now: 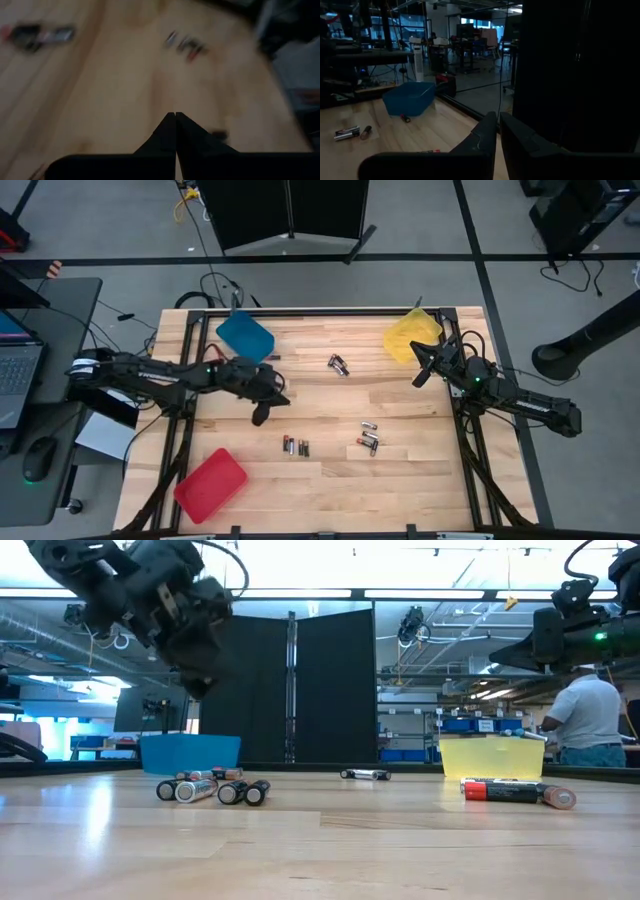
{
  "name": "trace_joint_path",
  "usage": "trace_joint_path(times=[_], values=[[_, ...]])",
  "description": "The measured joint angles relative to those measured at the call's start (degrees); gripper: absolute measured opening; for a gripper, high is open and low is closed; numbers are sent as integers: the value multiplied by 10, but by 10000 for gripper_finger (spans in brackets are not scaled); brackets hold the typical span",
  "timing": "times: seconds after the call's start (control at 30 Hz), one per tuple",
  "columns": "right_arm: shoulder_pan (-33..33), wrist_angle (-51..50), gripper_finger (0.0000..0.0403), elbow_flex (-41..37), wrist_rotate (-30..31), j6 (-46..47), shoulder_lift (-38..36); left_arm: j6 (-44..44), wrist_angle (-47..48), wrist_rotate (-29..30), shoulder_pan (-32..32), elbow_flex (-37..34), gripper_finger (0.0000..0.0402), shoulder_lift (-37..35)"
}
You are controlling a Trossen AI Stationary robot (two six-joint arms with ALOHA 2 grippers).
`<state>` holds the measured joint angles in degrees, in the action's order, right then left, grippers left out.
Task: Sort batteries
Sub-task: Put the black silver battery into the red bin
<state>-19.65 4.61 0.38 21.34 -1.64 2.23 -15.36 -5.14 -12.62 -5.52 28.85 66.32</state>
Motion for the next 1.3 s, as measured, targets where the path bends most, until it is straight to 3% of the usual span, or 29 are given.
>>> trace_joint_path(times=[0.3,0.4,0.53,0.7,0.83,0.93,1.07,1.17,1.3], values=[[0,0,36,0,0,0,0,-1,218,43,0,80,7,1],[0,0,35,0,0,0,0,-61,225,53,0,84,7,5],[0,0,35,0,0,0,0,-73,182,84,0,84,7,10],[0,0,36,0,0,0,0,17,202,67,11,90,7,10],[0,0,34,0,0,0,0,33,218,134,56,85,8,28],[0,0,35,0,0,0,0,31,257,137,96,102,8,39],[0,1,36,0,0,0,0,-35,351,164,139,147,8,42],[0,1,35,0,0,0,0,-158,409,211,151,174,8,42],[0,1,35,0,0,0,0,-303,446,221,140,178,15,42]])
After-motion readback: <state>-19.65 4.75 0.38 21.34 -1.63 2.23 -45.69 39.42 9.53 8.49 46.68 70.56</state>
